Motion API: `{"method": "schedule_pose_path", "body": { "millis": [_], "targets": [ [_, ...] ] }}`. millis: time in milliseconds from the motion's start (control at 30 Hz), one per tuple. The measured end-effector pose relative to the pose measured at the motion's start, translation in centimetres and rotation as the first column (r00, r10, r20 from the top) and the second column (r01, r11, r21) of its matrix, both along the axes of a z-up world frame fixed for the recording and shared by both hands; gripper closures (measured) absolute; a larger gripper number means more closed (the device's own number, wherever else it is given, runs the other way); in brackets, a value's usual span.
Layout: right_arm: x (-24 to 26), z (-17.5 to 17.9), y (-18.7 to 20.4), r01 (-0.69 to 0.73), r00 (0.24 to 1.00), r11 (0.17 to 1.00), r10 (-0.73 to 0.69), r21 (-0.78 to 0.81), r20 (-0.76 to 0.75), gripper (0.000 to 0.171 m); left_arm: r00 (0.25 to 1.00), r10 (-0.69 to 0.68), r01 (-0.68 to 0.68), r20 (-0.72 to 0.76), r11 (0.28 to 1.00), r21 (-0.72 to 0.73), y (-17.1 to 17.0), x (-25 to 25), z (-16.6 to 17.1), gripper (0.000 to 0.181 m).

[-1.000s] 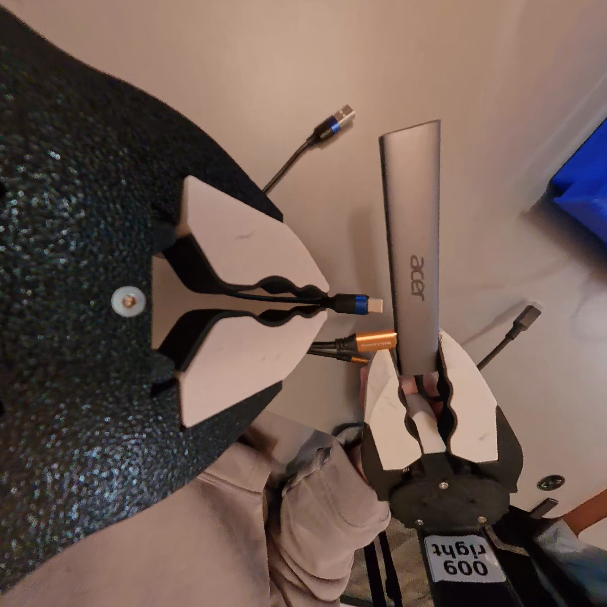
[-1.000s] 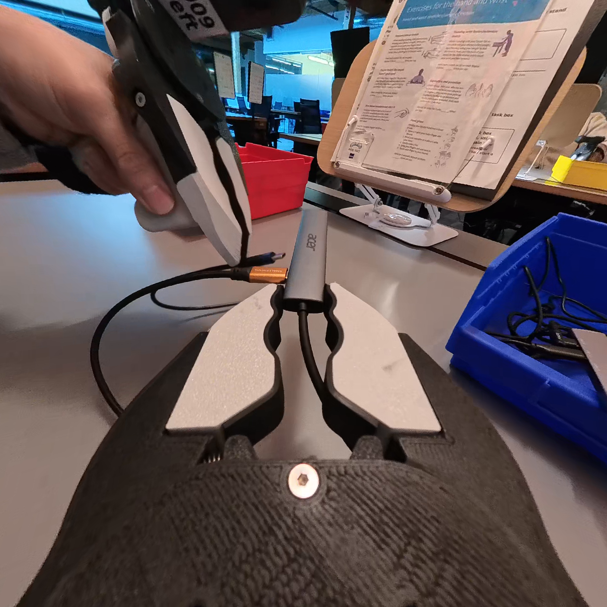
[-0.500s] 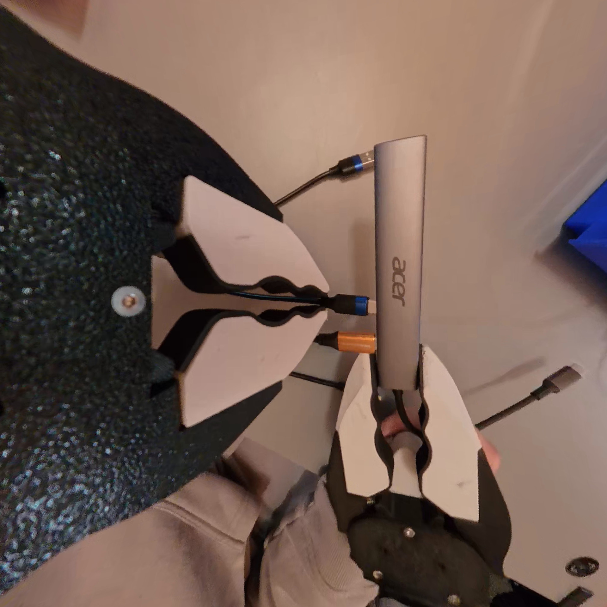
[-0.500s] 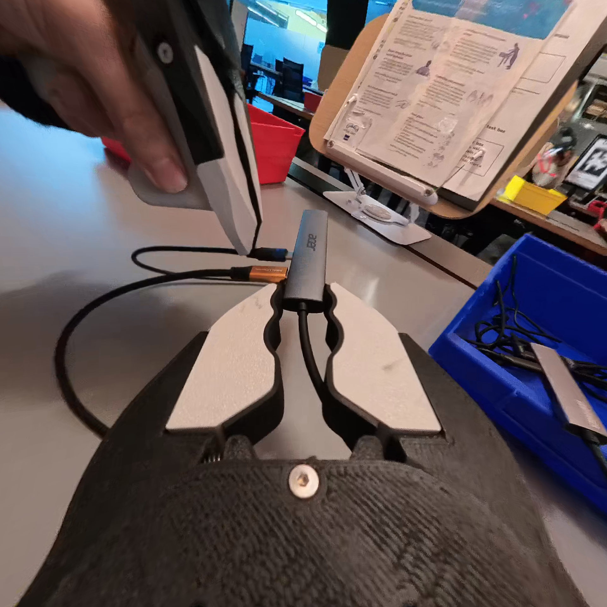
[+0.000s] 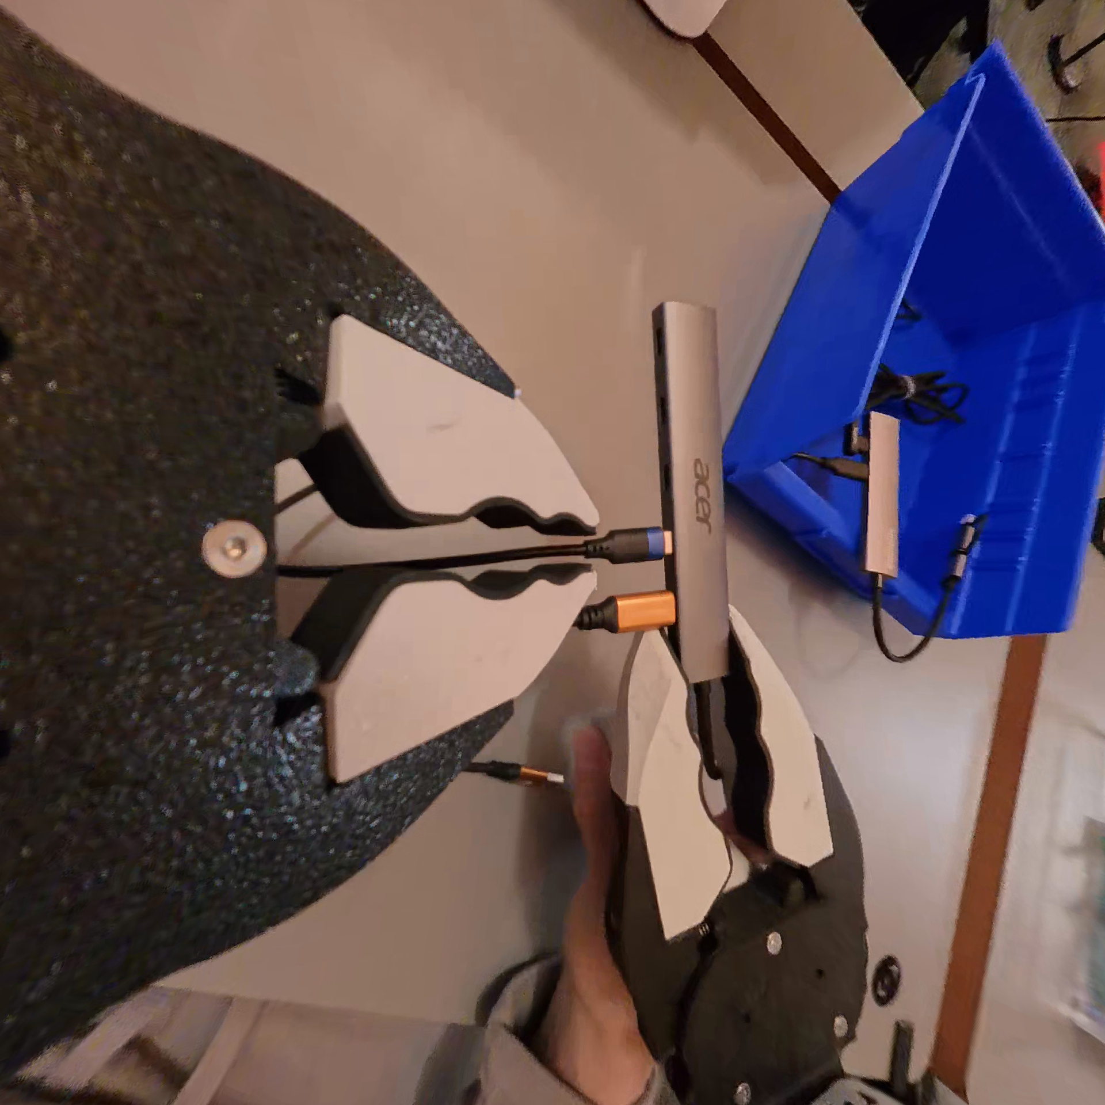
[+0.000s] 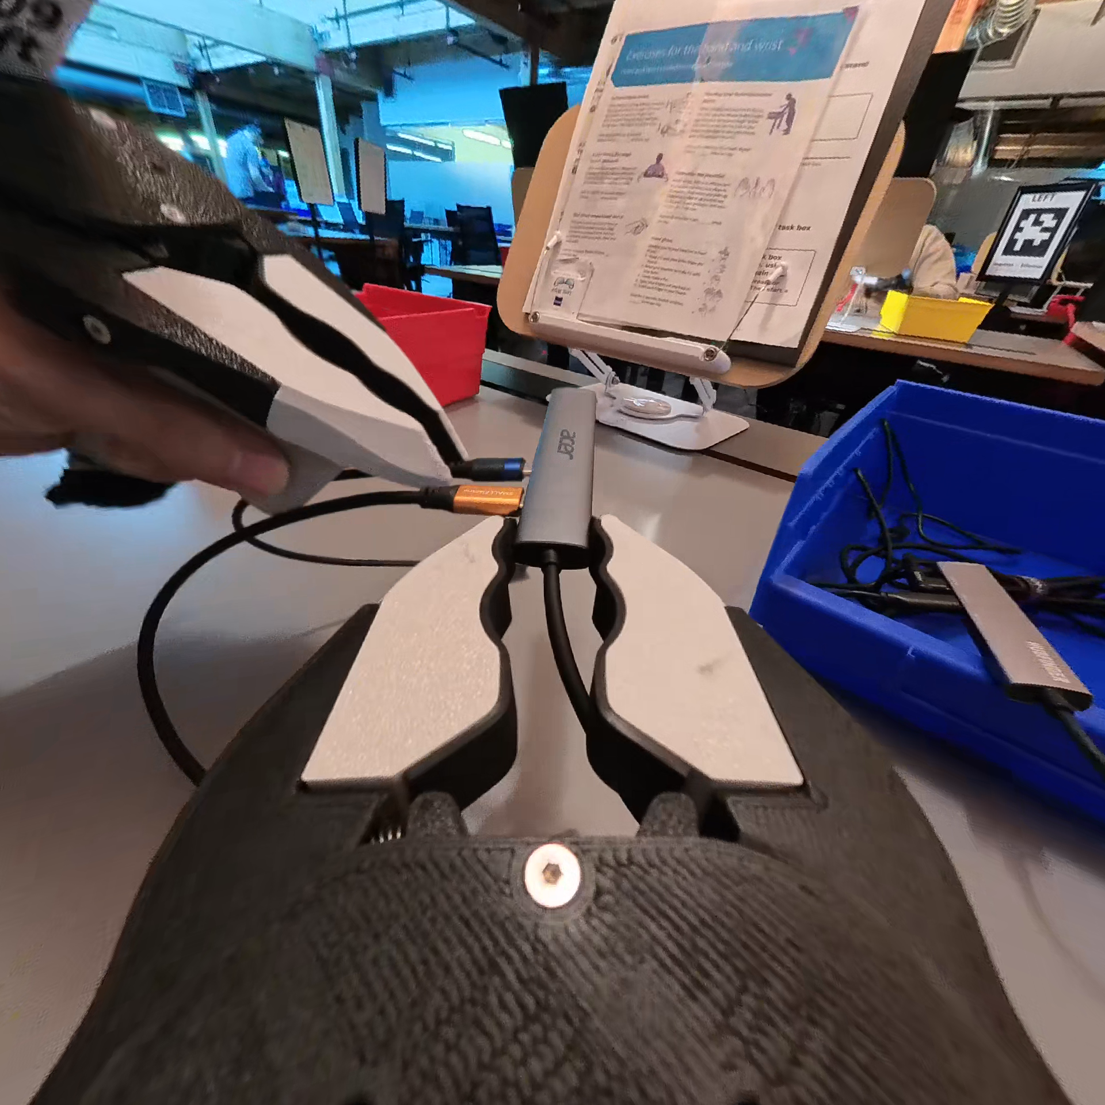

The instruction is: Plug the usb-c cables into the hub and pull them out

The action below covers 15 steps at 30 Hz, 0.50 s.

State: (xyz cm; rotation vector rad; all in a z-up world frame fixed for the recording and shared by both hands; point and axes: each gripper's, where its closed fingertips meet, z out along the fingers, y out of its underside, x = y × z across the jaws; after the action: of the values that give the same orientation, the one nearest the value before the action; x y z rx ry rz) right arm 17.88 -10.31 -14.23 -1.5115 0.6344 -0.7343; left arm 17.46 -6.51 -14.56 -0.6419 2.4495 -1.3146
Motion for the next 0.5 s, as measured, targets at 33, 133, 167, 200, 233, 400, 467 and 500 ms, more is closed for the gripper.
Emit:
{"method": "schedule_pose_path", "body": {
  "millis": [33, 133, 167, 200, 233, 400, 467, 500],
  "targets": [
    [-0.1, 0.1, 0.0, -0.006, 1.000, 1.000, 0.006, 0.021, -0.003, 0.147, 1.000, 0.000, 0.000, 0.006, 1.000, -0.010, -0.1, 0.0, -0.1, 0.174],
    [-0.1, 0.3, 0.1, -0.007, 1.000, 0.998, 0.008, 0.058, -0.019, 0.147, 0.995, 0.019, -0.017, 0.094, 1.000, -0.025, -0.2, 0.3, 0.3, 0.177],
    [-0.1, 0.4, 0.2, -0.006, 1.000, 0.997, 0.007, 0.071, -0.019, 0.147, 0.991, 0.022, -0.020, 0.134, 1.000, -0.017, -0.1, 0.3, 0.5, 0.177],
    [-0.1, 0.4, 0.2, -0.004, 1.000, 0.998, 0.005, 0.069, -0.021, 0.147, 0.986, 0.028, -0.030, 0.164, 1.000, 0.005, -0.1, 0.4, 0.5, 0.177],
    [0.0, 0.3, 0.3, 0.001, 1.000, 0.998, 0.000, 0.059, -0.022, 0.147, 0.982, 0.038, -0.045, 0.185, 0.999, 0.029, 0.0, 0.4, 0.4, 0.177],
    [-0.4, 0.3, 0.6, -0.039, 0.999, 0.997, 0.040, 0.066, -0.023, 0.147, 0.974, 0.024, -0.055, 0.226, 0.990, 0.130, 0.5, 0.3, 0.2, 0.177],
    [-0.4, 0.2, 0.7, -0.028, 1.000, 0.999, 0.028, 0.026, -0.001, 0.147, 0.980, 0.019, -0.056, 0.198, 0.981, 0.184, 0.7, 0.4, -0.3, 0.178],
    [-0.5, -0.1, 0.8, -0.021, 1.000, 1.000, 0.021, -0.017, 0.010, 0.146, 0.982, 0.017, -0.059, 0.191, 0.974, 0.219, 0.9, 0.4, -0.7, 0.178]
  ]
}}
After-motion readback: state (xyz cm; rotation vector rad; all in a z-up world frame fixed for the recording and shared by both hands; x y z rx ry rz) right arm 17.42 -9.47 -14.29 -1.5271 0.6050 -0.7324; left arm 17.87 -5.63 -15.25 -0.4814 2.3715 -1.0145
